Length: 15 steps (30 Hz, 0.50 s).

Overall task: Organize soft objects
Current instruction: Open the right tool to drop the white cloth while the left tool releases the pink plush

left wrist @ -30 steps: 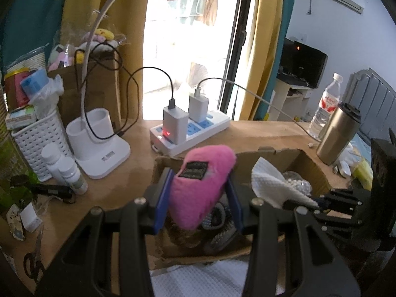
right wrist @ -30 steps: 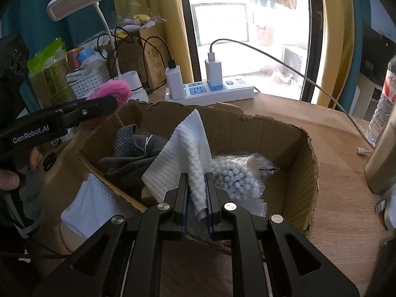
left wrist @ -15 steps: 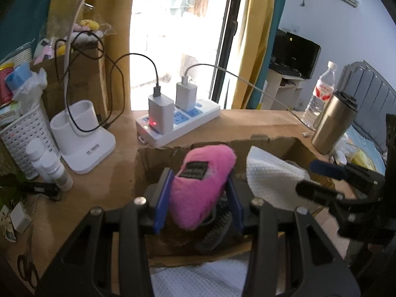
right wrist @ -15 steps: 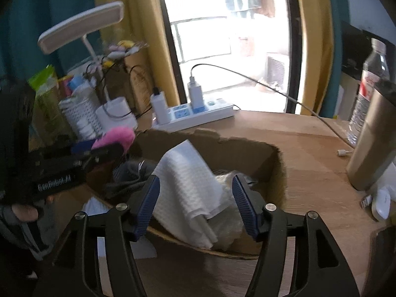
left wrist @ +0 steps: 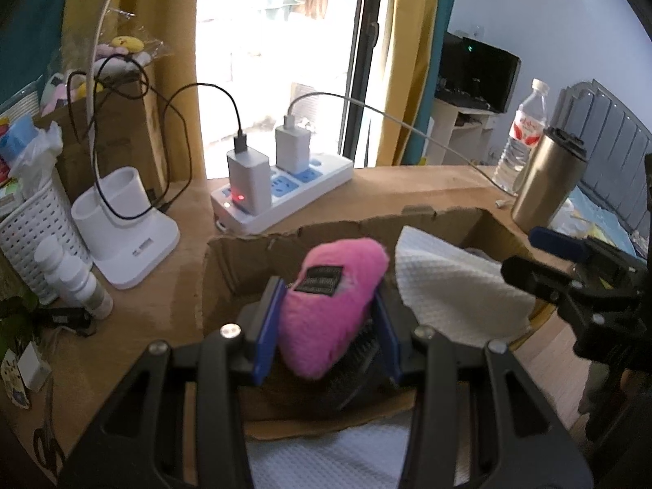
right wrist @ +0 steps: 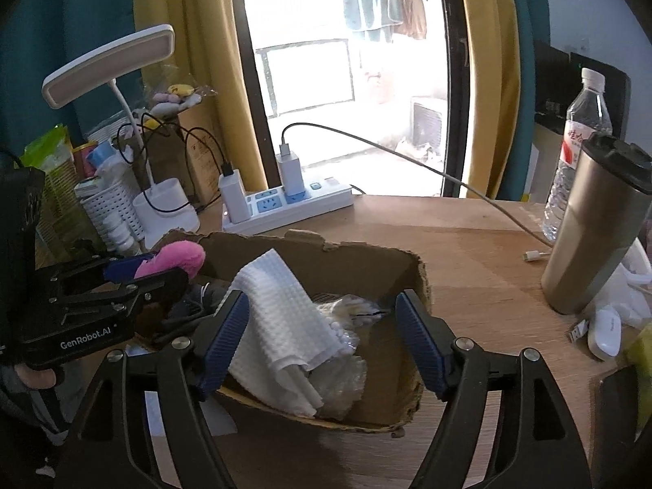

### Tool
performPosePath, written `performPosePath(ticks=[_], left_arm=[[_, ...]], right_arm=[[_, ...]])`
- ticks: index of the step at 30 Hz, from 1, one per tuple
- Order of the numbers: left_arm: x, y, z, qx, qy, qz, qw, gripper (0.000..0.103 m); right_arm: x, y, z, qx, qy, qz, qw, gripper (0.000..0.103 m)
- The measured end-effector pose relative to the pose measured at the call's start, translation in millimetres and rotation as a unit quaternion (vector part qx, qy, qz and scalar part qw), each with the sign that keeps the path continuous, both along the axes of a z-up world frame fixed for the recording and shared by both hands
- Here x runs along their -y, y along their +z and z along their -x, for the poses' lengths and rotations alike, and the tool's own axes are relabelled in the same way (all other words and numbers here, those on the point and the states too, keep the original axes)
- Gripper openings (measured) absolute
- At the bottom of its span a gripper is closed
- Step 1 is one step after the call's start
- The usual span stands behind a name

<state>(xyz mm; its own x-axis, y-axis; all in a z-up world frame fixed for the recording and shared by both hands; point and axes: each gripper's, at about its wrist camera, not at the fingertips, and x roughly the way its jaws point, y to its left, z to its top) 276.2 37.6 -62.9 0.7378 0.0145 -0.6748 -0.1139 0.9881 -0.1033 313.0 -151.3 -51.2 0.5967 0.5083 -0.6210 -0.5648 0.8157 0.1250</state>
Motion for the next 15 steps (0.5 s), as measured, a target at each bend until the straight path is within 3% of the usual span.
performPosePath(ticks=[9,11,15], left_arm=[[0.0,0.3,0.4,-0.017,0.009,-0.010,0.9998,0.048],[0.0,0.0,2.0,-0.020,0.010,-0.010,0.9997,0.053],[2.4,3.9,7.7,-0.016,0.011,-0.016,0.9997,0.055]], right_arm=[[1.6,5.5,6.2,0.020,-0.014,0.009,1.000,0.079],[2.6,7.8,8.5,0.030,-0.019,0.012,0.999,0.087],[5.1,13.6,13.3,0.047,-0.029,0.016,0.998,0.089]])
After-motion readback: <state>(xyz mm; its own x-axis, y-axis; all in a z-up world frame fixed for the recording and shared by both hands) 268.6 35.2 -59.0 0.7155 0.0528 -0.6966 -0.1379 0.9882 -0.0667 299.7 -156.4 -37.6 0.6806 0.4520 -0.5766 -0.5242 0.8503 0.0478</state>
